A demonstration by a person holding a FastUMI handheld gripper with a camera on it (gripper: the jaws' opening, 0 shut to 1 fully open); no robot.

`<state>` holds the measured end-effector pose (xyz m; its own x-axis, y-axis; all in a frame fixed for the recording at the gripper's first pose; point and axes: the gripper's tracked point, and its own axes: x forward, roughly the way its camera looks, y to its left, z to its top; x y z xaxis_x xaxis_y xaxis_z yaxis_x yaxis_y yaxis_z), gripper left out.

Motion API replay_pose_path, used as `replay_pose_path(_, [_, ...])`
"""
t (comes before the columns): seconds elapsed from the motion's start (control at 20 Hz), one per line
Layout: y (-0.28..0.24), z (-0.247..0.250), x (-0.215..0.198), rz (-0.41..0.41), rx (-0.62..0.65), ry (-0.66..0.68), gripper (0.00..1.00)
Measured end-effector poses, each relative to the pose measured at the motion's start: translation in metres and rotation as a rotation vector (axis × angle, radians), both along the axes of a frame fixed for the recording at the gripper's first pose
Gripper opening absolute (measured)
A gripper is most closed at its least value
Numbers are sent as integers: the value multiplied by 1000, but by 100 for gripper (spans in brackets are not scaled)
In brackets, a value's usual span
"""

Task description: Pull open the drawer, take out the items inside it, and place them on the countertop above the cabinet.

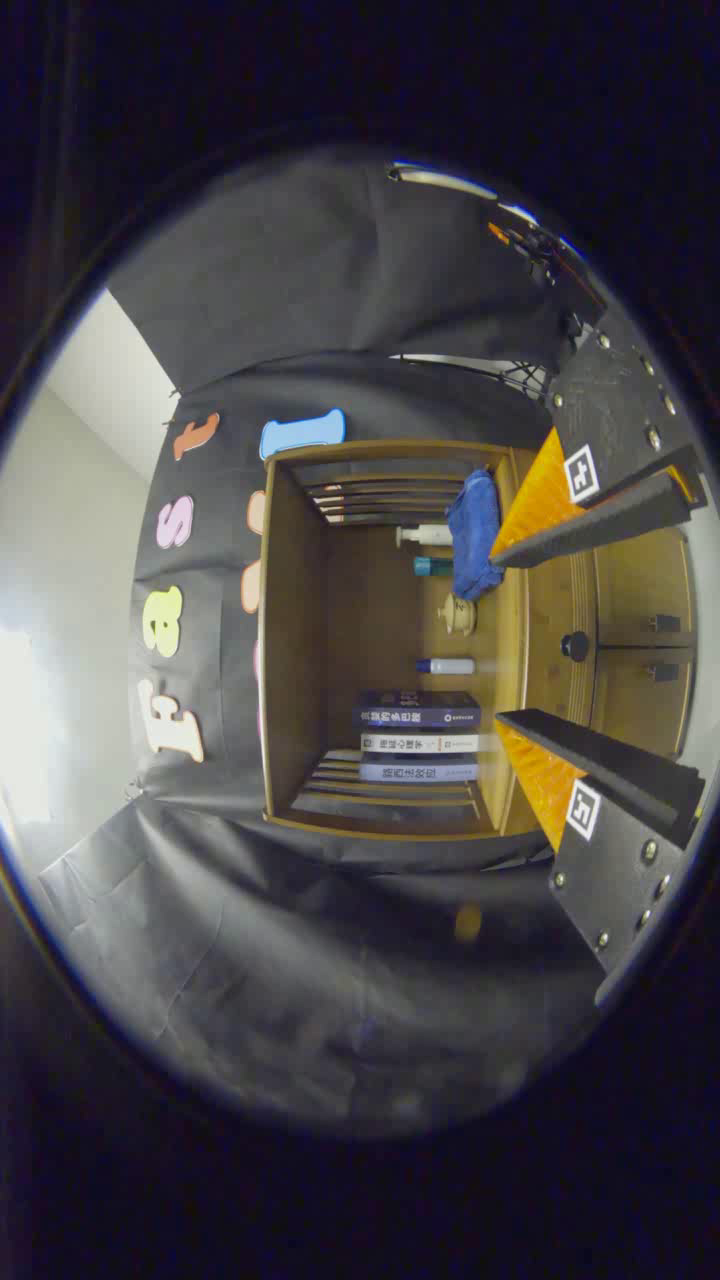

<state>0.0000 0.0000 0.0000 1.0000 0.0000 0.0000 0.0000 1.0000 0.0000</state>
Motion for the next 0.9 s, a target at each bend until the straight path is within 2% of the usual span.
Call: replay_pose_path(0.9, [-5,-6,7,3,33,28,85])
